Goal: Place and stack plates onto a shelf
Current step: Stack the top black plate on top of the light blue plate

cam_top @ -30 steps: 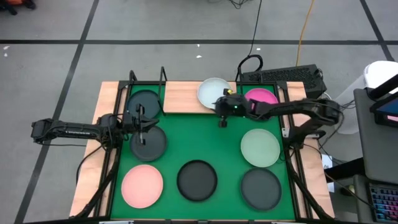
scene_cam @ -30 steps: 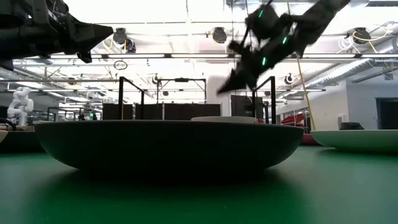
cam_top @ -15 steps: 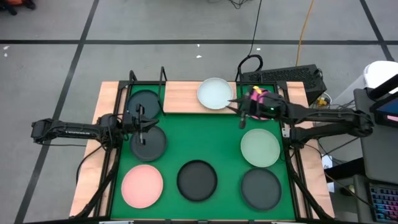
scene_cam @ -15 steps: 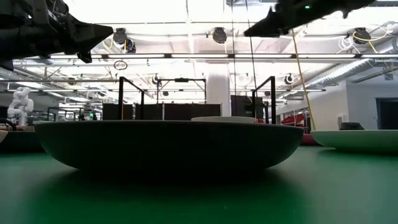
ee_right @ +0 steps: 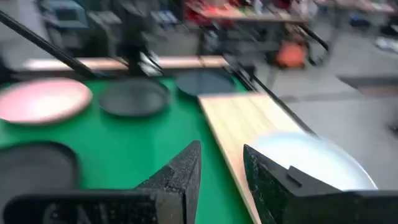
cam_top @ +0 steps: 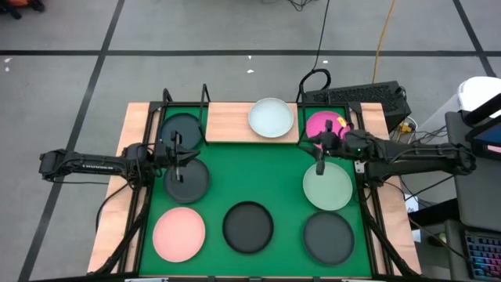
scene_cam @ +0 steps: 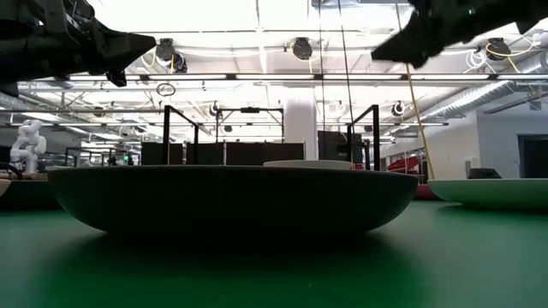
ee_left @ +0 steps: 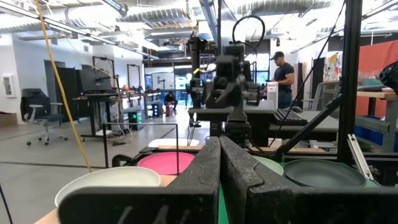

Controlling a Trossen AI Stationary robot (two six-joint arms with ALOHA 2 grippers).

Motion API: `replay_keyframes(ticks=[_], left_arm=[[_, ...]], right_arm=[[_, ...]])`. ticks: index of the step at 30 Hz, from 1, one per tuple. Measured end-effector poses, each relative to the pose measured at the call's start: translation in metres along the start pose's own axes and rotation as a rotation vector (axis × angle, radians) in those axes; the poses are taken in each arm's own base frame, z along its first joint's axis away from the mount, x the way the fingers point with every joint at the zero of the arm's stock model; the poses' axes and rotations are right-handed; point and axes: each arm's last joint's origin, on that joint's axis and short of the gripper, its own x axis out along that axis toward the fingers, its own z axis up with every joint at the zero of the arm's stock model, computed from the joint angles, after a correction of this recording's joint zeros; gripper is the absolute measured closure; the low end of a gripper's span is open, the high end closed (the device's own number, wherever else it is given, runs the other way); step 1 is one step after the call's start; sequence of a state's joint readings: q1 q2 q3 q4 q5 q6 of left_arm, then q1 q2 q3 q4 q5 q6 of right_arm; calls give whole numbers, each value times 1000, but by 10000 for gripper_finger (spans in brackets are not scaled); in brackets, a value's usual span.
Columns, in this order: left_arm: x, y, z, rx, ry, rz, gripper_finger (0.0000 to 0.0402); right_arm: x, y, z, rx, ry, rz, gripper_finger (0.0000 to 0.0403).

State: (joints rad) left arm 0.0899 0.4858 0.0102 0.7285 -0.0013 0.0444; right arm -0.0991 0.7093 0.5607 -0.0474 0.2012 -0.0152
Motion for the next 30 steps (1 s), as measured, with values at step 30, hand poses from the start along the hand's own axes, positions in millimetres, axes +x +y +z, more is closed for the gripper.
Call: replay_keyframes(ticks=[30], left_arm=[[0, 0, 0, 0, 1, 0, 398]], right_arm=[[-3, 16, 9, -79, -100, 60, 300]])
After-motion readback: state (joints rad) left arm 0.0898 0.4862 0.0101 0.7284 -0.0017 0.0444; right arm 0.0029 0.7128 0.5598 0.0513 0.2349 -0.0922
